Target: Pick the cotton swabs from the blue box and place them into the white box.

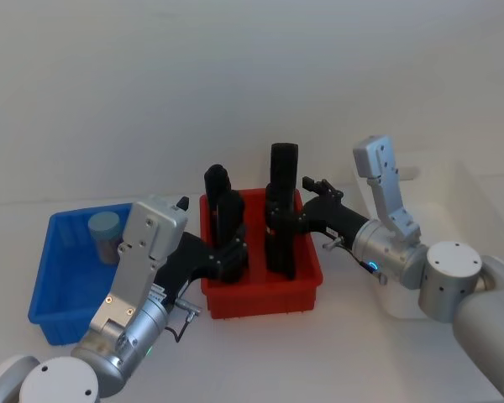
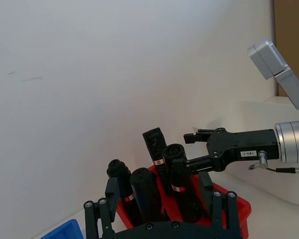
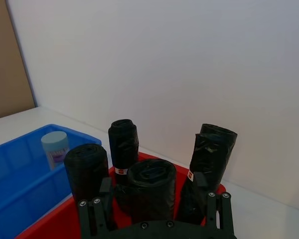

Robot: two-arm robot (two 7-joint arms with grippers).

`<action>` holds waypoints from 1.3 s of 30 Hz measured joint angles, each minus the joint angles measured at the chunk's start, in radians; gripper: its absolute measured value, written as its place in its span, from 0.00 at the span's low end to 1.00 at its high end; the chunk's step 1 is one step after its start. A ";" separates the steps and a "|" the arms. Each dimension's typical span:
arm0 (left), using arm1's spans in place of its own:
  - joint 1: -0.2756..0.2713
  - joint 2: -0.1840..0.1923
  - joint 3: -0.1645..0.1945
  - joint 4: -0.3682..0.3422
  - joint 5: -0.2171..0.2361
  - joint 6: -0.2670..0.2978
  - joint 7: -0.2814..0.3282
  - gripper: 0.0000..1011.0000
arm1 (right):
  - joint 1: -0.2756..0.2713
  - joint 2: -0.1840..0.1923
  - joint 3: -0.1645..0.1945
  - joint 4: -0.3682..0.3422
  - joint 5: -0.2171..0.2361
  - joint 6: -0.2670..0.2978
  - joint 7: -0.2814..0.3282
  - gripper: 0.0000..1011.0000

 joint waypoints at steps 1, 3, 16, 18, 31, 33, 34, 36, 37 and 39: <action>0.000 0.000 0.000 0.000 0.000 0.000 0.000 0.99 | 0.017 -0.007 0.000 0.034 0.004 -0.009 0.006 0.99; 0.000 0.000 0.000 0.000 0.000 0.000 0.000 0.99 | 0.032 -0.013 0.000 0.064 0.008 -0.017 0.016 0.99; 0.000 0.000 0.000 0.000 0.000 0.000 0.000 0.99 | 0.132 -0.054 0.007 0.266 0.028 -0.072 0.068 0.91; 0.000 0.000 0.000 0.000 0.000 0.000 0.000 0.99 | 0.143 -0.058 0.008 0.286 0.028 -0.077 0.071 0.86; 0.000 0.000 0.000 0.000 0.000 0.000 0.000 0.99 | 0.177 -0.070 0.017 0.359 0.027 -0.096 0.058 0.53; 0.000 0.000 0.000 0.000 0.000 0.000 0.000 0.99 | 0.179 -0.070 0.018 0.366 0.025 -0.101 0.054 0.51; 0.000 0.000 0.000 0.000 0.000 0.000 0.000 0.99 | 0.180 -0.070 0.018 0.367 0.024 -0.104 0.052 0.51; 0.000 0.000 0.000 0.000 0.000 0.000 0.000 0.99 | 0.182 -0.071 0.019 0.373 0.022 -0.114 0.048 0.50; 0.000 0.000 0.000 0.000 0.000 0.000 0.000 0.99 | 0.183 -0.071 0.019 0.374 0.021 -0.118 0.046 0.49; 0.000 0.000 0.000 0.000 0.000 0.000 0.000 0.99 | 0.184 -0.071 0.020 0.377 0.018 -0.134 0.041 0.48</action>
